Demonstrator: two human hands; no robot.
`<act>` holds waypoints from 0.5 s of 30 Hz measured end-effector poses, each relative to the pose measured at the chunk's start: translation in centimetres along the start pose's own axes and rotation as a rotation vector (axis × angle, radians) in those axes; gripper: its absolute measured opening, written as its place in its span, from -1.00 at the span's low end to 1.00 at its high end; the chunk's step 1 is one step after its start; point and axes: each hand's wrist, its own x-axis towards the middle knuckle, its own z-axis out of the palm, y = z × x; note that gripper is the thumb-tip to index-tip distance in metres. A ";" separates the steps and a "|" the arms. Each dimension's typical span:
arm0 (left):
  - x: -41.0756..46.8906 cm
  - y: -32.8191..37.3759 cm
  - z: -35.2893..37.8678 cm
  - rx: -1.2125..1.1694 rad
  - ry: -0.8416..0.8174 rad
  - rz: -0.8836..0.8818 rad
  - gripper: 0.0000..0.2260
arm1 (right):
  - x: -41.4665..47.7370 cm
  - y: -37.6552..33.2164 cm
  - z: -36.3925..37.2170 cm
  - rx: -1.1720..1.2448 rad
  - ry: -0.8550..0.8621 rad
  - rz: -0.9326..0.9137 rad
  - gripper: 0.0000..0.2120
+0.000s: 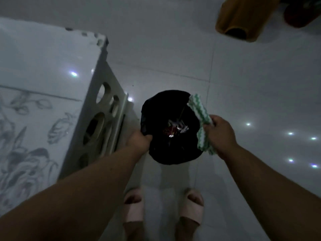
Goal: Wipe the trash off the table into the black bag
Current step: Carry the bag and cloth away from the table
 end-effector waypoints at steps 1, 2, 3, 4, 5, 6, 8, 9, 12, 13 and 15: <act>0.8 -0.5 0.3 -0.010 0.008 -0.014 -0.67 | 0.6 0.5 0.7 -0.003 -0.015 -0.009 -0.76; 1.4 -0.7 0.5 -0.010 0.007 -0.026 -0.67 | 1.1 0.8 1.1 -0.001 -0.021 -0.014 -0.76; 1.9 -1.1 0.8 -0.014 0.008 -0.039 -0.67 | 1.5 1.1 1.4 -0.002 -0.032 -0.012 -0.75; 2.3 -1.3 0.9 -0.020 0.016 -0.054 -0.68 | 1.8 1.4 1.7 -0.001 -0.045 -0.011 -0.75; 2.6 -1.5 0.8 -0.027 0.024 -0.061 -0.72 | 2.2 1.6 1.9 0.002 -0.057 -0.013 -0.75; 2.8 -1.7 0.8 -0.039 0.019 -0.062 -0.78 | 2.5 1.7 2.0 -0.001 -0.065 -0.010 -0.75; 3.0 -2.0 0.7 -0.060 0.024 -0.065 -0.90 | 3.0 1.8 2.1 -0.001 -0.067 -0.001 -0.75; 3.2 -2.2 0.6 -0.067 0.029 -0.066 -0.92 | 3.3 1.7 2.2 0.003 -0.071 -0.002 -0.75; 3.7 -2.6 0.2 -0.083 0.022 -0.069 -0.91 | 3.9 1.2 2.5 0.006 -0.076 -0.020 -0.76; 3.9 -2.8 0.1 -0.086 0.014 -0.084 -0.90 | 4.1 0.9 2.5 0.005 -0.076 -0.027 -0.76; 3.9 -3.0 -0.4 -0.085 0.006 -0.131 -0.87 | 4.3 0.3 2.4 0.010 -0.080 -0.033 -0.75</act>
